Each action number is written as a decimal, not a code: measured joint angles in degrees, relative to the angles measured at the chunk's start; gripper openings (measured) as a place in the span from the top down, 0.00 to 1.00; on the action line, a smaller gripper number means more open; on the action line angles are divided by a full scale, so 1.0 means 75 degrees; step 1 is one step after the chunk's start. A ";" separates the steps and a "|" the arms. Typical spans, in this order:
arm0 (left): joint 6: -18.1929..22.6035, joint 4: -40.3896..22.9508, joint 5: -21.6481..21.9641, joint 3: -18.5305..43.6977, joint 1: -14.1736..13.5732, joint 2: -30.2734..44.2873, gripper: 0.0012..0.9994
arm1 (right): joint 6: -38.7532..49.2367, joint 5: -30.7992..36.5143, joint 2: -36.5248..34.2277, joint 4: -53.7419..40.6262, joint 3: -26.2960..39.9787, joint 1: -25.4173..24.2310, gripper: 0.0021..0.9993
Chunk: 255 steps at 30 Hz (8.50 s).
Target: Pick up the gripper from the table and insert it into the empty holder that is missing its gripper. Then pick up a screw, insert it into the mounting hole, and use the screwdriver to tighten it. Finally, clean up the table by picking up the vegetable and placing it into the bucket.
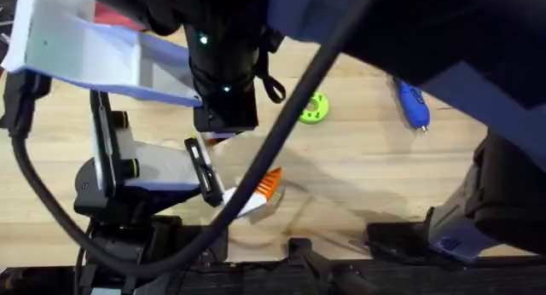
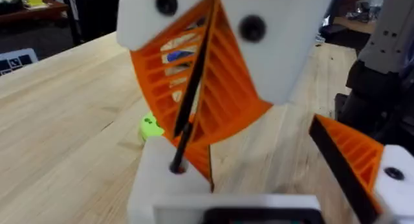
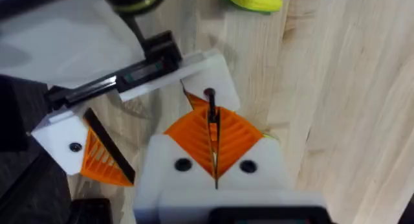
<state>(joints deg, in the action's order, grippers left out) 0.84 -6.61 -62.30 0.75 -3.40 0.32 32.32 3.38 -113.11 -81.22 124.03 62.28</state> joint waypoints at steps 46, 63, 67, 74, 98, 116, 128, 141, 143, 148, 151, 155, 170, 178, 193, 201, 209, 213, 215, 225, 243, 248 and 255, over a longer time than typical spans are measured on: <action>-0.0055 -0.0003 -0.0005 0.0000 0.0000 -0.0003 0.05 | -0.0507 -0.0321 0.0001 0.0406 0.0009 0.0087 1.00; -0.0026 -0.0003 -0.0003 0.0000 0.0000 0.0000 0.05 | -0.0633 -0.0408 0.0018 0.0126 0.0260 0.0052 1.00; -0.0026 -0.0003 -0.0004 0.0000 0.0000 0.0000 0.05 | -0.0654 -0.0408 0.0021 0.0112 0.0265 0.0052 1.00; -0.0026 -0.0003 -0.0006 0.0000 0.0000 0.0000 0.05 | -0.0654 -0.0408 0.0023 0.0112 0.0265 0.0052 1.00; -0.0023 -0.0003 -0.0003 0.0000 0.0000 0.0000 0.05 | -0.0654 -0.0402 0.0021 0.0077 0.0265 0.0052 1.00; -0.0023 -0.0003 -0.0005 0.0000 0.0000 -0.0002 0.05 | -0.0654 -0.0402 0.0021 0.0118 0.0265 0.0052 1.00; -0.0023 -0.0003 -0.0003 0.0000 0.0000 -0.0003 0.05 | -0.0654 -0.0402 0.0021 0.0115 0.0265 0.0052 1.00; -0.0029 -0.0003 -0.0003 0.0000 0.0000 0.0000 0.05 | -0.0654 -0.0399 -0.0148 0.0129 0.0289 0.0052 1.00; -0.0027 -0.0003 -0.0003 0.0000 0.0000 -0.0001 0.05 | -0.0654 -0.0399 -0.0149 0.0119 0.0295 0.0052 1.00; -0.0029 -0.0003 -0.0006 0.0000 0.0000 0.0000 0.05 | -0.0654 -0.0399 -0.0151 0.0100 0.0300 0.0052 1.00; -0.0029 -0.0003 -0.0006 0.0000 0.0000 0.0000 0.05 | -0.0654 -0.0399 -0.0148 0.0097 0.0300 0.0052 1.00; -0.0029 -0.0003 -0.0006 0.0000 0.0000 -0.0003 0.05 | -0.0654 -0.0399 -0.0151 0.0094 0.0300 0.0052 1.00; -0.0055 -0.0005 -0.0006 0.0000 0.0000 0.0000 0.05 | -0.0654 -0.0399 -0.0171 0.0112 0.0300 0.0050 1.00; -0.0096 -0.0006 -0.0009 0.0000 0.0000 0.0000 0.05 | -0.0654 -0.0390 -0.0206 0.0158 0.0300 0.0050 1.00; -0.0117 -0.0006 -0.0003 0.0000 0.0000 0.0006 0.05 | -0.0741 -0.0055 -0.0419 0.0081 0.0300 0.0058 1.00; -0.0117 -0.0006 -0.0003 0.0000 0.0000 0.0009 0.05 | -0.0744 -0.0055 -0.0421 0.0083 0.0300 0.0058 1.00; -0.0087 -0.0006 -0.0041 0.0000 0.0000 -0.0003 0.05 | -0.0798 0.0154 -0.0398 0.0077 0.0306 -0.0009 0.04; -0.0055 -0.0006 -0.0041 0.0000 0.0000 0.0000 0.05 | -0.0884 0.0172 -0.0375 0.0080 0.0306 -0.0006 0.01; -0.0052 -0.0006 -0.0044 0.0000 0.0000 -0.0001 0.05 | -0.1063 0.0175 -0.0283 0.0111 0.0303 -0.0015 0.01; -0.0029 -0.0006 -0.0061 0.0000 0.0000 -0.0002 0.05 | -0.2916 0.0172 0.0933 0.0302 0.0306 -0.0603 0.01; -0.0028 -0.0007 -0.0063 0.0000 0.0000 -0.0002 0.05 | -0.5027 0.0747 0.4195 0.1254 -0.3732 -0.2027 0.01; -0.0026 -0.0006 -0.0061 0.0000 0.0000 0.0000 0.05 | -0.5912 0.1324 0.5664 0.1223 -0.5118 -0.3265 0.01; -0.0029 -0.0006 -0.0061 0.0000 0.0000 0.0000 0.05 | -0.6307 0.1603 0.6828 0.1762 -0.6296 -0.5540 0.01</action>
<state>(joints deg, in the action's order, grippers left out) 0.63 -6.66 -62.76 0.75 -3.40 0.31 -14.98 15.40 -61.90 -68.00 76.81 20.73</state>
